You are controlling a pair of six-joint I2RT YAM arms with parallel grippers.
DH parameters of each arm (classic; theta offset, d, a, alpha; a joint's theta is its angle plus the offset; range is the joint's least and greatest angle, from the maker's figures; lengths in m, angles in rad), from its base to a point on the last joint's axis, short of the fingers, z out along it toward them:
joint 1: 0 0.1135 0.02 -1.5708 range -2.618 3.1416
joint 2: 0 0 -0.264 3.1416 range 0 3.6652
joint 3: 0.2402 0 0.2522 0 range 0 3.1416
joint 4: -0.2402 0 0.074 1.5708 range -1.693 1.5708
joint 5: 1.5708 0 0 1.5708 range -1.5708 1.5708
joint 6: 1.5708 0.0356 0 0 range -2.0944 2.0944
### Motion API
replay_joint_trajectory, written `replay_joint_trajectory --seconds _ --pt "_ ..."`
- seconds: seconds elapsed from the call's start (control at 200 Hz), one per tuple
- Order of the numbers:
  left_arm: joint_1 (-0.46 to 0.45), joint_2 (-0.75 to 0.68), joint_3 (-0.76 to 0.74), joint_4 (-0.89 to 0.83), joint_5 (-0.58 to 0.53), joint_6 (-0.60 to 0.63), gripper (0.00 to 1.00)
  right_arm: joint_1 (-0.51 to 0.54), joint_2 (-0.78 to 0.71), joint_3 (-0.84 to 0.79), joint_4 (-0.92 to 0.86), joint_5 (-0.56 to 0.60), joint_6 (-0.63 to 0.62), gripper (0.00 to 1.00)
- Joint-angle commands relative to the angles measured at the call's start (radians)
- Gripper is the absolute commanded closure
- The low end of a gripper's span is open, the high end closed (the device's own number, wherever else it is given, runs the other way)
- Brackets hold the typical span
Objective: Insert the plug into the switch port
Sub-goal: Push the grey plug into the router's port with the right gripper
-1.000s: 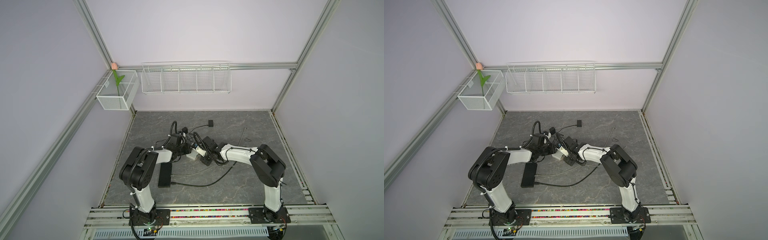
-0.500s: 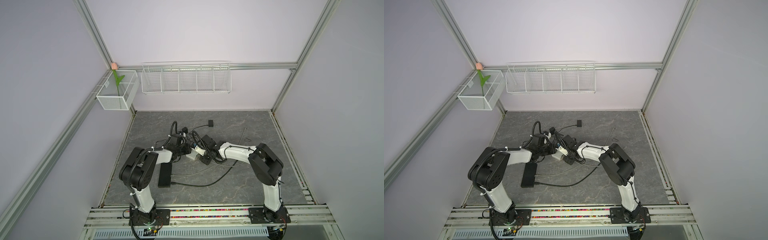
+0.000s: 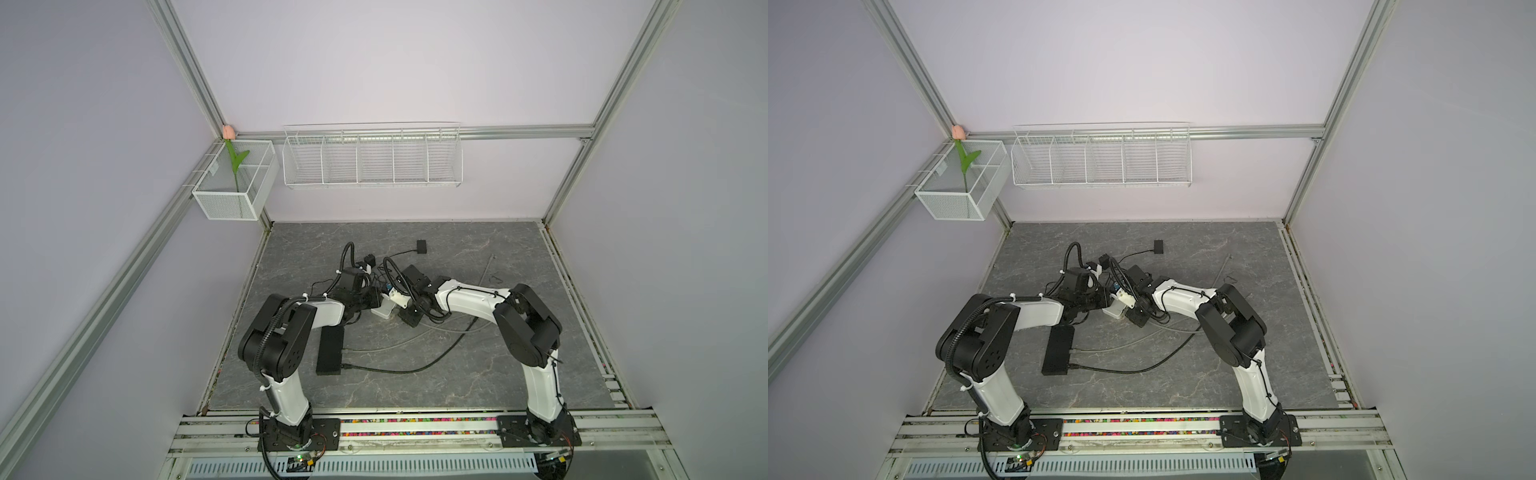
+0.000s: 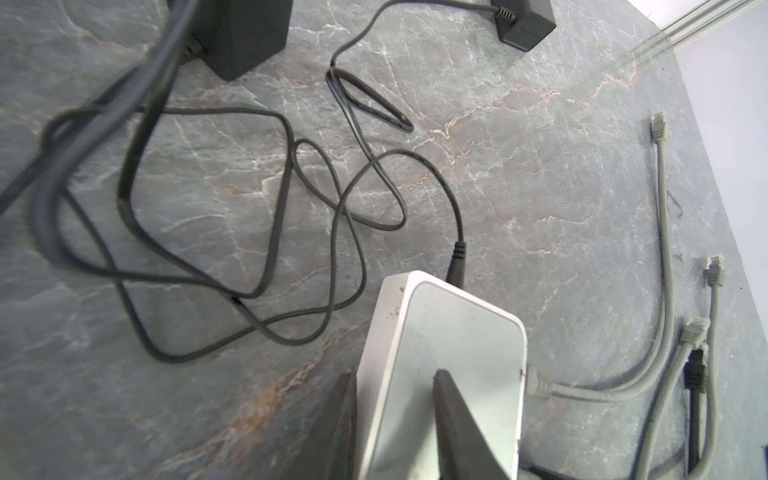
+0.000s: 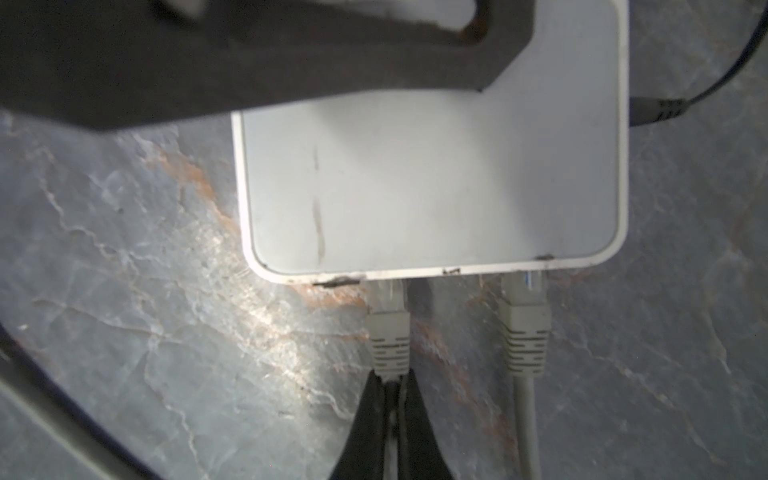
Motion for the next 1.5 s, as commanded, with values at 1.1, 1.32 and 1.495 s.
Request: replay_joint_trajectory --seconds 1.1,1.32,1.495 --pt "-0.222 0.061 -0.126 -0.091 0.294 -0.007 0.71 0.015 0.105 0.224 0.651 -0.297 0.004 0.93" --pt "-0.184 0.047 -0.1 -0.128 0.276 0.001 0.72 0.013 0.003 0.039 0.661 -0.233 -0.043 0.9" --pt "-0.164 0.045 -0.061 -0.173 0.267 0.017 0.72 0.011 -0.074 -0.108 0.663 -0.185 -0.069 0.87"
